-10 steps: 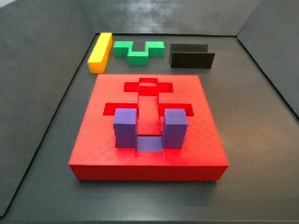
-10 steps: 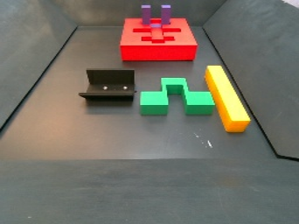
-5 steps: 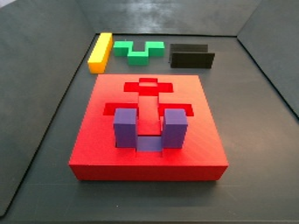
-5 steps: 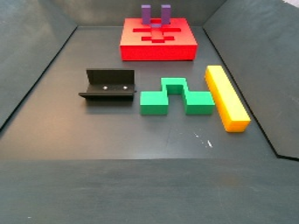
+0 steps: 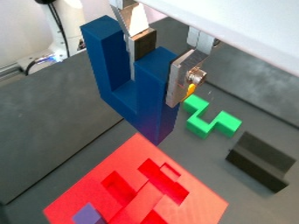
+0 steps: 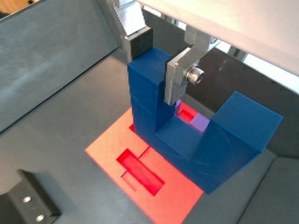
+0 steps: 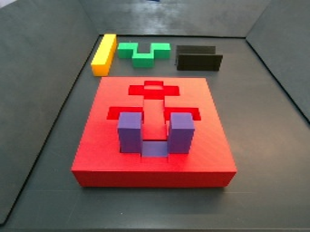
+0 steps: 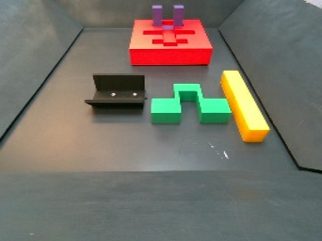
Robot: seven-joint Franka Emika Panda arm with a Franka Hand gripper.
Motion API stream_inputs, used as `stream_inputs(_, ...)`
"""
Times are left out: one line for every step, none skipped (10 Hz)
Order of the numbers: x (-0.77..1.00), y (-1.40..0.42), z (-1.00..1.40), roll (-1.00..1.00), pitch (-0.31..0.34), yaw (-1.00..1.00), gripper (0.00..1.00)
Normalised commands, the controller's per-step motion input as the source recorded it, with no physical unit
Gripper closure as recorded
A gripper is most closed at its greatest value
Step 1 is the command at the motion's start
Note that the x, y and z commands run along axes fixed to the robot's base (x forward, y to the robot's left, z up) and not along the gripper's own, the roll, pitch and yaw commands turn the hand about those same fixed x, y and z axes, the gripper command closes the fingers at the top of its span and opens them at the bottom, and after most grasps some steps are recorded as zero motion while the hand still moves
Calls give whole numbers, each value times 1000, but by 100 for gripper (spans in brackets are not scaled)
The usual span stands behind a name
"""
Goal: Pick up the blue object. Move up. Place the blue object on the fixture. Regrasp the blue object. Move to above the board. Insert the blue object.
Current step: Move to above the board, then insert the blue object.
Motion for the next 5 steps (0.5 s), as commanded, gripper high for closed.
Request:
stream_inputs(-42,24,2,-224,-47,6,100)
stream_inputs(463,0,-317,-26,-37,-166,100)
stream_inputs(591,80,-369,-34,-86,-134,100)
stream_inputs(709,154,-351,-14,-143,-123,100)
stream_inputs(817,206,-366,0,-103,-137,100)
